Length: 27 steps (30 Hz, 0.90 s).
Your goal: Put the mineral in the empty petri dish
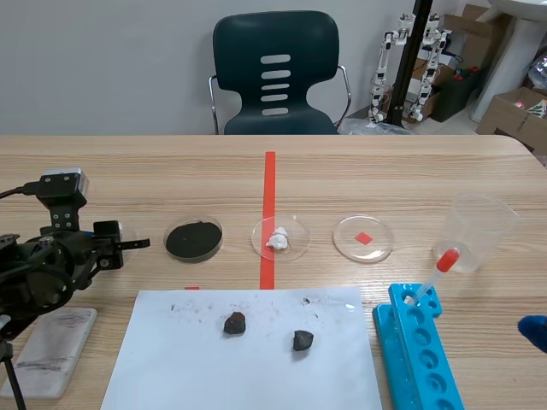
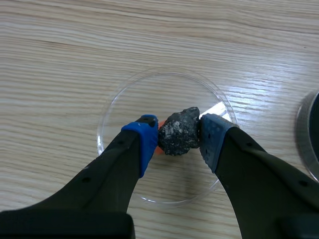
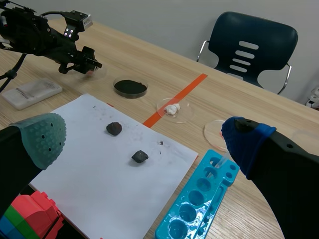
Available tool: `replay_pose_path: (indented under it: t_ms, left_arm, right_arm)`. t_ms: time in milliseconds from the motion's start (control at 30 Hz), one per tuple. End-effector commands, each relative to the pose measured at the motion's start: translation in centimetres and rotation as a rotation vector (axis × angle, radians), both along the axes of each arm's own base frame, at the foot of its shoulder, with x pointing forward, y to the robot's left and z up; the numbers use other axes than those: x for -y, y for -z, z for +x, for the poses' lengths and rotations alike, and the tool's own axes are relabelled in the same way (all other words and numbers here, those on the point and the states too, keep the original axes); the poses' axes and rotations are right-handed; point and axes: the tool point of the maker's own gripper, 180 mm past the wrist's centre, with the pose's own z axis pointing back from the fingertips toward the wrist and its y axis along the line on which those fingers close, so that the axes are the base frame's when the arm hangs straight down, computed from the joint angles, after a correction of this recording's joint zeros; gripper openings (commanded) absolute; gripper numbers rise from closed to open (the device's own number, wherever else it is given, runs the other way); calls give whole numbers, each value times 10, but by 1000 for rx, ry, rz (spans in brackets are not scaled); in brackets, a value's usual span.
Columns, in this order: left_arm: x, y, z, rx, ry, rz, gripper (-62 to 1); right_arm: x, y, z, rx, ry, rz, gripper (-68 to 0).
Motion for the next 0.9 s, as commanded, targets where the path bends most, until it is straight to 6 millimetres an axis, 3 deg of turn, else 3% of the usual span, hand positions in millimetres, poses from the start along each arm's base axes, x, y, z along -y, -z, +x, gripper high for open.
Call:
replay_pose_path:
  t_ms: [0,867]
  left_arm:
    - [-5,-16,11,50,-16,8,-479]
    - [-9,-5,13,-16,-30,-1,-478]
  right_arm:
    - [-2,-10,4,36,-6,18,4]
    - [-2,-10,4,36,-6,18,4]
